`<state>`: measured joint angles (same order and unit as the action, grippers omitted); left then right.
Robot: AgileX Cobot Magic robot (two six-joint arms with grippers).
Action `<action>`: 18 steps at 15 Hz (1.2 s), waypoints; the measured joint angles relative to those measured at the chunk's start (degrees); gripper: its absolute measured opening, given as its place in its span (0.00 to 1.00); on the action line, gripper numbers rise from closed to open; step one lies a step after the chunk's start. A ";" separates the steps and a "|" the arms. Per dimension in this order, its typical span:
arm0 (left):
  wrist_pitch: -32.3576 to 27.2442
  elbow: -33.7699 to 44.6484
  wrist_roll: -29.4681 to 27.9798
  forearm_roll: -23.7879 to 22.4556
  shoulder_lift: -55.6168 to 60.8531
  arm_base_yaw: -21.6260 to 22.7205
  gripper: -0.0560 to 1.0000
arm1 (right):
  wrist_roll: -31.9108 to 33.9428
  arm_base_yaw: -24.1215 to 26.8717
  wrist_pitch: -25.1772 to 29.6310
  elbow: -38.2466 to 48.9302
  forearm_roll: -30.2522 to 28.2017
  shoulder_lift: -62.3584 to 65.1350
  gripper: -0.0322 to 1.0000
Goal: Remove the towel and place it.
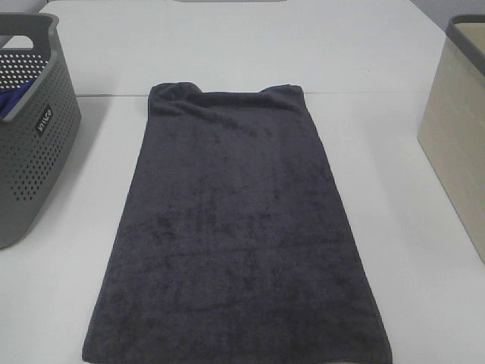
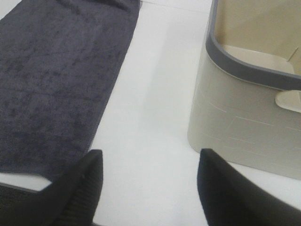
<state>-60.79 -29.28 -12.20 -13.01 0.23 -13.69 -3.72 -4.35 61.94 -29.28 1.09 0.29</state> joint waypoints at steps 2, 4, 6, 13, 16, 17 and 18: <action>0.23 0.06 1.38 3.50 0.00 0.00 0.68 | 0.00 0.00 -0.69 0.69 0.00 0.00 0.60; 0.23 0.00 1.78 4.81 0.00 0.00 0.68 | 0.00 0.00 -0.86 0.69 0.00 0.00 0.60; 0.23 0.00 2.01 5.27 0.00 1.66 0.68 | 0.00 0.06 -0.86 0.69 0.00 0.00 0.60; 0.23 0.00 2.01 5.39 0.00 18.68 0.68 | 0.06 7.28 -0.92 0.69 0.00 0.00 0.60; 0.23 0.00 2.01 5.39 0.00 18.68 0.68 | 0.06 7.28 -0.92 0.69 0.00 0.00 0.60; 0.23 0.00 2.01 5.39 0.00 18.68 0.68 | 0.06 7.28 -0.92 0.69 0.00 0.00 0.60; 0.23 0.00 2.01 5.39 0.00 18.68 0.68 | 0.06 7.28 -0.92 0.69 0.00 0.00 0.60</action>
<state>-60.56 -29.28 -10.20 -7.62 0.23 4.98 -3.67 2.92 61.02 -28.59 1.09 0.29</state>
